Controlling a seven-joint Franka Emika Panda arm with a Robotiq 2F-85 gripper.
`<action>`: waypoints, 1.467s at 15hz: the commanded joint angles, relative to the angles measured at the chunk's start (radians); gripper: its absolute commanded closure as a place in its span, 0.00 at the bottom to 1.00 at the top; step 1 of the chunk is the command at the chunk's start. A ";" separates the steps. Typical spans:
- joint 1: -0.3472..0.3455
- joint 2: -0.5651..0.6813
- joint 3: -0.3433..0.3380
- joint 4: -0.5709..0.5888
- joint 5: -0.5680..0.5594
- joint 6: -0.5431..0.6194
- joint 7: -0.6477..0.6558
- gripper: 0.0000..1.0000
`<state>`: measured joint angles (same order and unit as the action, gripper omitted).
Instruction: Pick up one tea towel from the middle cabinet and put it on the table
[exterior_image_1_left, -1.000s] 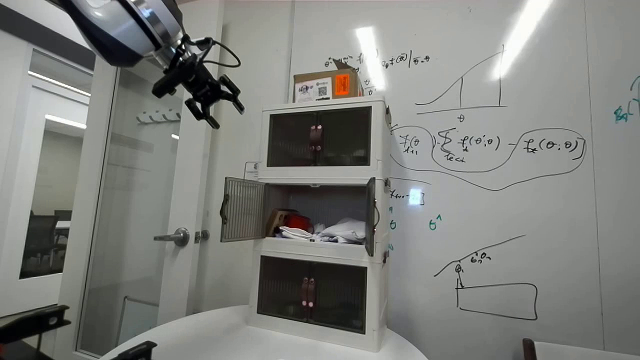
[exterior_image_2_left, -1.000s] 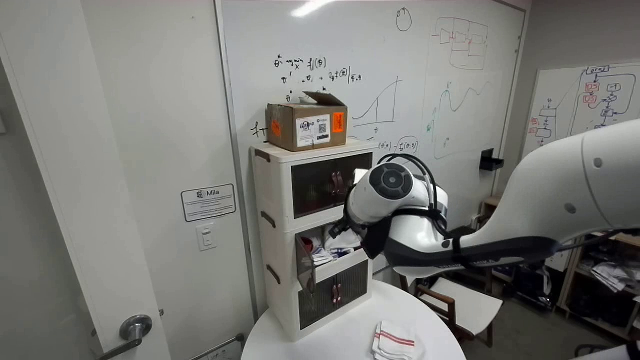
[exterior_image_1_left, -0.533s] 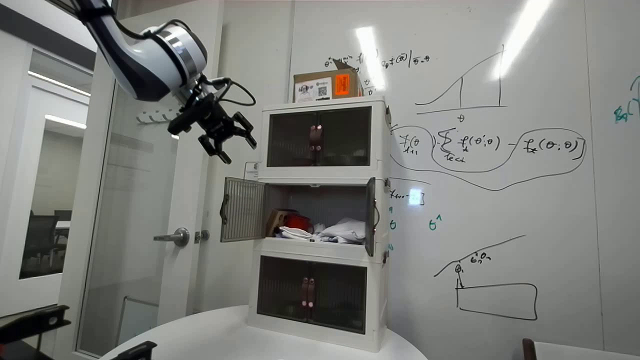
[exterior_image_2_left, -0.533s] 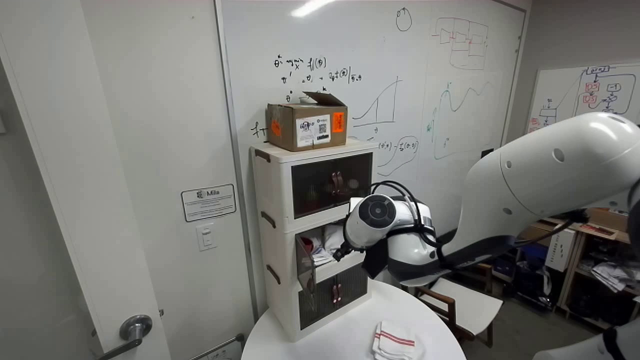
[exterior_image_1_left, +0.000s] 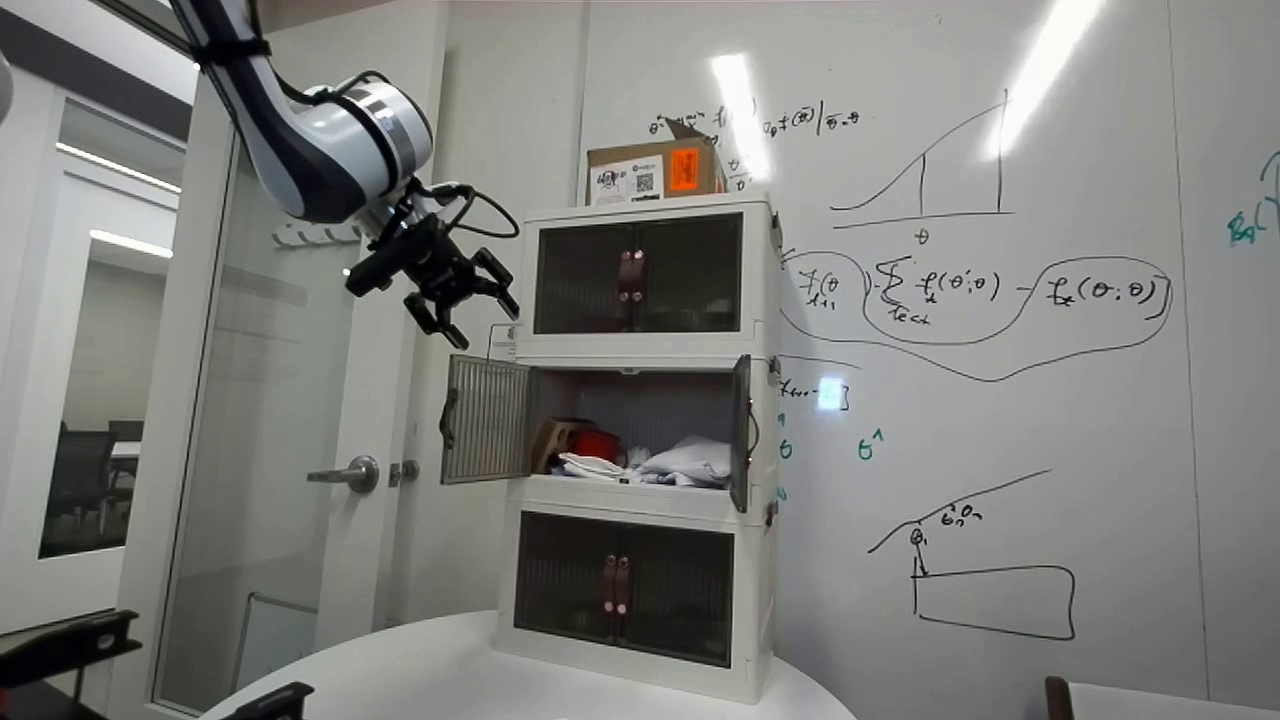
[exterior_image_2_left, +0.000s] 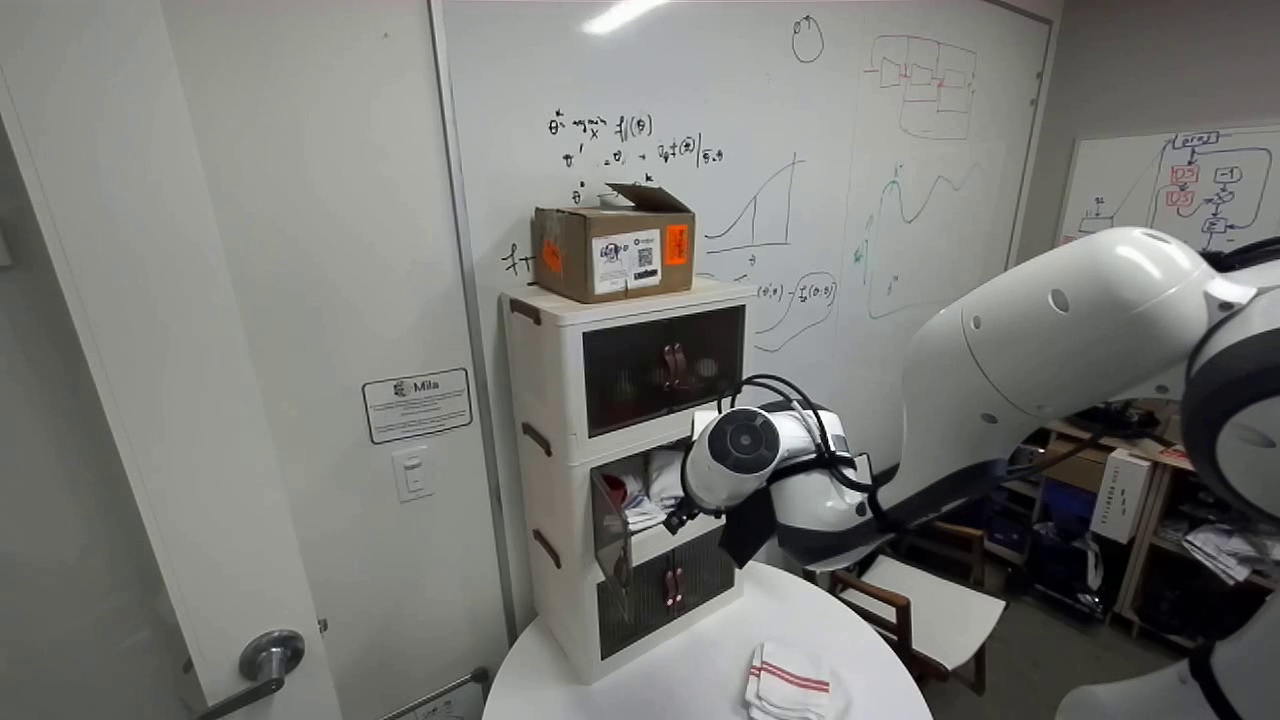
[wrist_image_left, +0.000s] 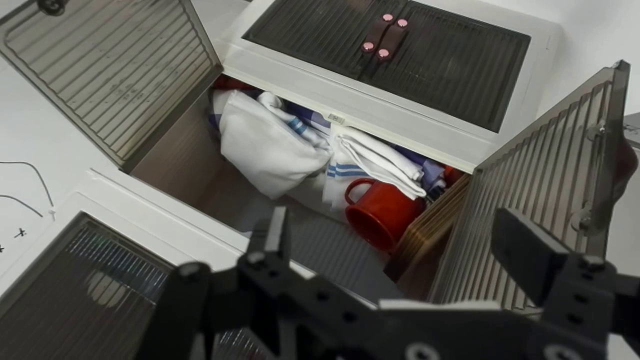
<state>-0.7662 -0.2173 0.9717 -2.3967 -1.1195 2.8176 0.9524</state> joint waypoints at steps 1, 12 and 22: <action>0.001 0.000 0.000 0.000 0.000 0.000 0.000 0.00; -0.207 0.355 0.226 0.142 -0.529 -0.372 0.259 0.00; 0.489 0.775 -0.531 0.519 -0.515 -0.335 0.271 0.00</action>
<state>-0.4729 0.4145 0.6252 -2.0750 -1.6295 2.4516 1.2086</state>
